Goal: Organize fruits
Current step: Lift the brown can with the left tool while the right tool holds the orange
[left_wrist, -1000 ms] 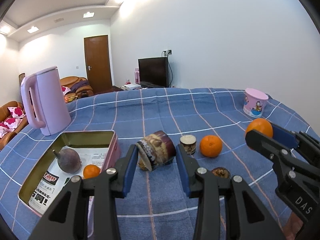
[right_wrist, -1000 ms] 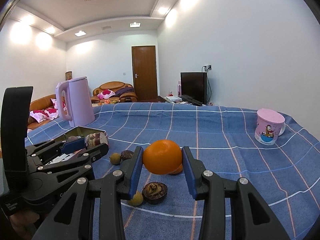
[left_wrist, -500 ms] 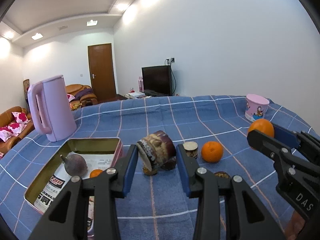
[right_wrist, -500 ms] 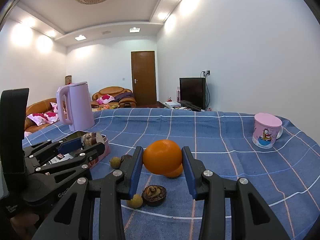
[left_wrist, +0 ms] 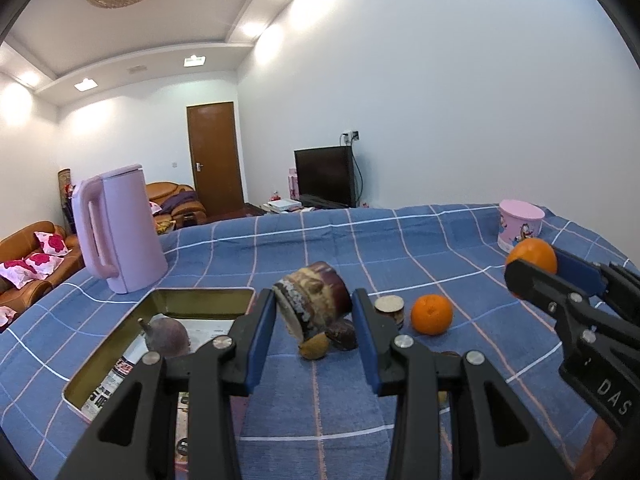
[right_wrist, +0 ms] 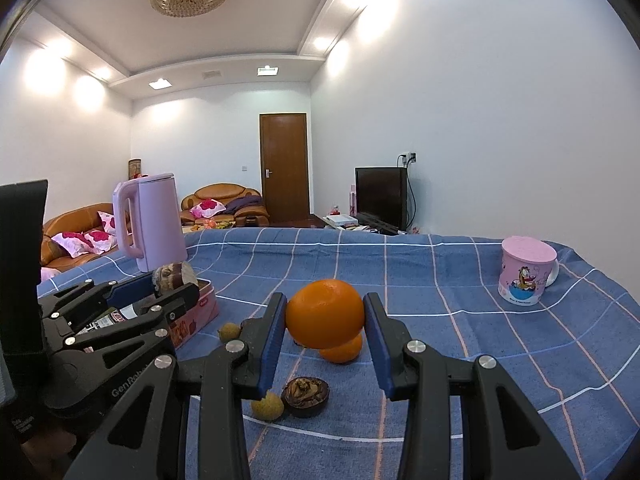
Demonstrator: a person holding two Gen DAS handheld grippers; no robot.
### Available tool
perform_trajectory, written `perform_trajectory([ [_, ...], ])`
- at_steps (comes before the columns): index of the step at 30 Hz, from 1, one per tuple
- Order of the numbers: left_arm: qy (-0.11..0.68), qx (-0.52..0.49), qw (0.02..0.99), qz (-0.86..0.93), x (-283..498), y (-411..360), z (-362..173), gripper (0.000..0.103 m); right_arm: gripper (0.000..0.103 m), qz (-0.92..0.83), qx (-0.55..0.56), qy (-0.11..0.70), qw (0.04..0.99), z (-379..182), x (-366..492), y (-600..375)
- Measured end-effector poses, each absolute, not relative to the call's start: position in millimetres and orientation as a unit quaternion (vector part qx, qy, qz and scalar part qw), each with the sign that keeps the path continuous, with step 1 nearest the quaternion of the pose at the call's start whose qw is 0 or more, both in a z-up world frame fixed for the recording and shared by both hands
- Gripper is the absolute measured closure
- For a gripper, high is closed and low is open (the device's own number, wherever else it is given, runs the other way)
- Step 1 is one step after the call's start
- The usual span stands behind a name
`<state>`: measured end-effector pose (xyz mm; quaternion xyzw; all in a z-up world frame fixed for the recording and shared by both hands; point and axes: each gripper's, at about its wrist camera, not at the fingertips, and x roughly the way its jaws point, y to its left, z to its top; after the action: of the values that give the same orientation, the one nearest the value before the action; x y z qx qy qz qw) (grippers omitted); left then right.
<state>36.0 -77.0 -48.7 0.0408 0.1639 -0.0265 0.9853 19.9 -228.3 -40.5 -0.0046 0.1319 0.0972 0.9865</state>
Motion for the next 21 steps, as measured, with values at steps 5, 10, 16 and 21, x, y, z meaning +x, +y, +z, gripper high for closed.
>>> perform_trajectory([
  [5,0.162,0.04,0.986,-0.019,36,-74,-48,0.062,0.062,0.096,-0.005,0.129,0.987,-40,17,-229],
  [10,0.162,0.039,0.986,-0.014,37,-70,-49,0.062,0.062,0.094,-0.01,0.13,0.987,-40,17,-226],
  [16,0.167,0.038,0.985,-0.012,38,-66,-49,0.062,0.062,0.093,-0.014,0.134,0.987,-40,18,-224],
  [21,0.17,0.037,0.985,-0.01,38,-61,-49,0.062,0.062,0.094,-0.018,0.138,0.986,-39,19,-221],
])
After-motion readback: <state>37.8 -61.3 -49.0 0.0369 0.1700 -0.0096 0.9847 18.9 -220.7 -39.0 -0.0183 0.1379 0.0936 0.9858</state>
